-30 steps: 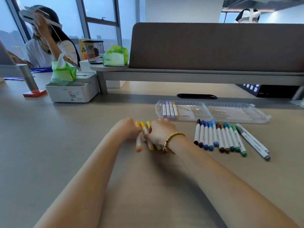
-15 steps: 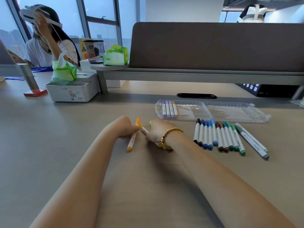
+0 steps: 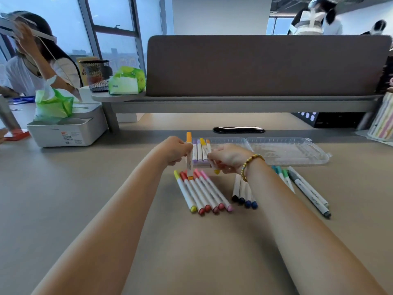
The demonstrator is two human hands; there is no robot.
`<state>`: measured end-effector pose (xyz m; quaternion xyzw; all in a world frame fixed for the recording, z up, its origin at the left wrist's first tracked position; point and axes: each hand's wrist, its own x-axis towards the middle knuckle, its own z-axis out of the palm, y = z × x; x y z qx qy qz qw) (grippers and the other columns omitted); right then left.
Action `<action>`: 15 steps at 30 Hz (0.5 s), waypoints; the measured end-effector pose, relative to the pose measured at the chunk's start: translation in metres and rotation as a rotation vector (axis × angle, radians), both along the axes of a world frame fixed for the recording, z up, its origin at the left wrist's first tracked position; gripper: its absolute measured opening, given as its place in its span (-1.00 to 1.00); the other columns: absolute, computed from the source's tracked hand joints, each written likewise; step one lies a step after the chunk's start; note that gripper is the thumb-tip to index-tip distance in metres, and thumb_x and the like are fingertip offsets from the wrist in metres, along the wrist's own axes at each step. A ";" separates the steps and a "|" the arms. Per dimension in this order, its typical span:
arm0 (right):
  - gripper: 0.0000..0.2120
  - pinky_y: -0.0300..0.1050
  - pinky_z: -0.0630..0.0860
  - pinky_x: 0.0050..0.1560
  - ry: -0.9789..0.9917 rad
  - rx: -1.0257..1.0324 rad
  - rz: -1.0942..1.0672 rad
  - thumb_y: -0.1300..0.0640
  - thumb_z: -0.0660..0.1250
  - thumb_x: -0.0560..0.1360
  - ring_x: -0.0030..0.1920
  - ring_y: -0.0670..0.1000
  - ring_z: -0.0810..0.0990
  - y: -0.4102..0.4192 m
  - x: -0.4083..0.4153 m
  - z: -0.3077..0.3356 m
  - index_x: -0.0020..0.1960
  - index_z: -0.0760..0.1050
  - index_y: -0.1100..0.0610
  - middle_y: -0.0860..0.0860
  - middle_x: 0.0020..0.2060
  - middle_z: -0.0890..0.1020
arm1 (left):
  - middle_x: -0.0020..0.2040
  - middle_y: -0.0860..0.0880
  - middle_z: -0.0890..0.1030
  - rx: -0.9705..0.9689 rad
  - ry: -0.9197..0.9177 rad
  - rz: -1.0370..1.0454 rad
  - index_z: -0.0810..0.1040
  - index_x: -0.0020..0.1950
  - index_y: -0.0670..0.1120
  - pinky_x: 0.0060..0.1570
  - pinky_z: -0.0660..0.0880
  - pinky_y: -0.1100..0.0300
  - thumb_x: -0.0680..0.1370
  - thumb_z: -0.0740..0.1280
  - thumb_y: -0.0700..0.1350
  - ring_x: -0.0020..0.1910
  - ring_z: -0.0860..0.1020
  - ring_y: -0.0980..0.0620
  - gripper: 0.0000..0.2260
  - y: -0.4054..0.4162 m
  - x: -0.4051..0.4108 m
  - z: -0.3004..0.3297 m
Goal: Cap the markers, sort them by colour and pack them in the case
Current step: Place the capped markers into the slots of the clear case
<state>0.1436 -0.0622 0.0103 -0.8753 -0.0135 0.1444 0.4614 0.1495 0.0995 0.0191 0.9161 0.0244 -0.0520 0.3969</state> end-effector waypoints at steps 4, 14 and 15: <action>-0.73 -0.34 0.22 -0.62 -0.040 -0.029 -0.109 0.23 0.18 0.51 -0.58 -0.06 0.32 -0.027 0.016 0.001 -0.35 0.46 0.23 0.04 -0.55 0.47 | -0.39 -0.06 0.31 0.083 -0.020 -0.050 0.43 -0.16 -0.18 -0.47 0.18 0.25 0.60 0.14 -0.07 -0.49 0.20 0.02 -0.77 -0.033 0.029 0.008; -0.84 -0.24 0.33 -0.46 -0.076 -0.101 -0.242 0.12 0.24 0.52 -0.46 -0.05 0.38 -0.051 0.064 -0.007 -0.03 0.48 0.22 0.03 -0.40 0.46 | -0.43 -0.06 0.31 0.281 0.029 -0.130 0.28 -0.34 -0.16 -0.49 0.21 0.24 0.57 0.11 -0.18 -0.50 0.25 0.02 -0.73 -0.075 0.093 -0.006; -0.84 -0.22 0.34 -0.43 -0.081 -0.094 -0.246 0.11 0.25 0.52 -0.44 -0.04 0.39 -0.050 0.068 -0.008 -0.04 0.48 0.21 0.03 -0.40 0.46 | -0.43 -0.07 0.33 0.323 0.034 -0.137 0.28 -0.34 -0.16 -0.49 0.22 0.23 0.58 0.10 -0.17 -0.50 0.26 0.01 -0.73 -0.075 0.095 -0.007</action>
